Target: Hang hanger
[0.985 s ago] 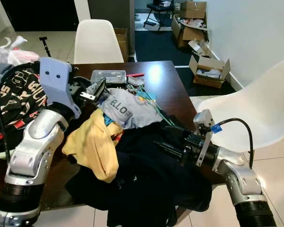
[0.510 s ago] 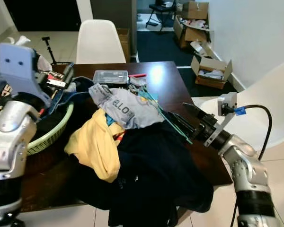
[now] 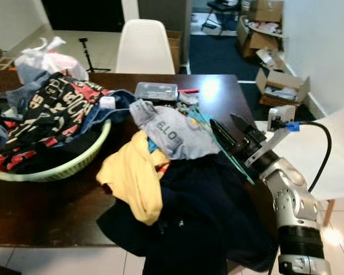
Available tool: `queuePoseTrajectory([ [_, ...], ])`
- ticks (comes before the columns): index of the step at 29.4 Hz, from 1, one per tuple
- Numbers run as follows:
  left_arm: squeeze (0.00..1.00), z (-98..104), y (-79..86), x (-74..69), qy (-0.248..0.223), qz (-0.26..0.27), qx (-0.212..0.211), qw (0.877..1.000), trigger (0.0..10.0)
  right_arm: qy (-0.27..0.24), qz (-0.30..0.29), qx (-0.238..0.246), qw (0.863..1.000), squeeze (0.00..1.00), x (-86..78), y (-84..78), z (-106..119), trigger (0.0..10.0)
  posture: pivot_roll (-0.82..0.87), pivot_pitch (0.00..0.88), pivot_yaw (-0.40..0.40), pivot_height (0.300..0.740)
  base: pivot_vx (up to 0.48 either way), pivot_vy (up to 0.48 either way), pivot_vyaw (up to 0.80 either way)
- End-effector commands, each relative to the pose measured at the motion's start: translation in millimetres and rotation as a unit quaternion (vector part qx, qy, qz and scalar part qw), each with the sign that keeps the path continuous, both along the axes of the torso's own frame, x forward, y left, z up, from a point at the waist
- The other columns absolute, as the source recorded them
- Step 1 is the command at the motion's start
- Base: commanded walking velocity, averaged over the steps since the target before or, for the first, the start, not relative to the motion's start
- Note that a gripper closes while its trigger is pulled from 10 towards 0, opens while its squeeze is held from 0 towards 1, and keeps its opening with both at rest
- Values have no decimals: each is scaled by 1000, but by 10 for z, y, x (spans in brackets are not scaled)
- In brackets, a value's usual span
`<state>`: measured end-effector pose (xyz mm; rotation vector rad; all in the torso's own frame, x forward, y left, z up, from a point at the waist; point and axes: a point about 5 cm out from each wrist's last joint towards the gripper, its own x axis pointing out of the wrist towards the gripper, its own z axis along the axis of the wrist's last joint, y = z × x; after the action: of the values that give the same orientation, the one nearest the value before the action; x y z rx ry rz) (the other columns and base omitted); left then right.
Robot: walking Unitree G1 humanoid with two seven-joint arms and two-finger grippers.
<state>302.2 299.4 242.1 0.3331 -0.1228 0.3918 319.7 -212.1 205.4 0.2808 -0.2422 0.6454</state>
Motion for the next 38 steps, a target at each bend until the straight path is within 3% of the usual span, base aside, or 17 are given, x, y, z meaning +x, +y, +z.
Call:
queuePoseTrajectory([
  [1, 0, -215, -89, 29, 50, -13, -21, 998, 10000, -2, 1, 3, 1000, 0, -12, -5, 37, 10000, 53, 108, -31, 740, 0, 0, 0],
  [3, 0, -326, -93, 21, 75, -7, -30, 997, 10000, -6, 2, 0, 1000, 0, -19, -3, 64, 10000, 52, 110, -34, 740, 0, 0, 0],
  [15, 0, -509, 53, 70, 92, 12, -43, 995, 10000, -22, 12, -8, 1000, 0, -55, 50, 152, 10000, 45, 113, -36, 740, 0, 0, 0],
  [16, 0, -532, 77, 61, 96, 18, -45, 994, 5529, -23, 11, -8, 1000, 0, -58, 40, 157, 10000, 40, 114, -35, 740, 0, 0, 0],
  [17, 0, -557, 99, 49, 101, 24, -47, 993, 1804, -23, 9, -9, 1000, 0, -62, 29, 160, 10000, 40, 114, -35, 740, 0, 0, 0],
  [18, 0, -557, 99, 49, 101, 24, -47, 993, 1804, -23, 9, -9, 1000, 0, -62, 29, 160, 10000, 40, 114, -35, 740, 0, 0, 0],
  [19, 0, -603, 128, 33, 112, 31, -53, 992, 0, -23, 7, -10, 1000, 0, -66, 16, 164, 10000, 37, 117, -33, 740, 0, 0, 0],
  [24, 0, -700, 184, 1, 130, 43, -75, 988, 0, -23, 0, -12, 1000, 0, -69, -17, 173, 10000, 37, 117, -33, 740, 0, 0, 0],
  [38, 0, -347, 145, 64, 56, 0, -81, 995, 0, -21, -15, -12, 1000, 0, -40, -50, 174, 10000, 37, 110, -35, 740, 0, 0, 0],
])
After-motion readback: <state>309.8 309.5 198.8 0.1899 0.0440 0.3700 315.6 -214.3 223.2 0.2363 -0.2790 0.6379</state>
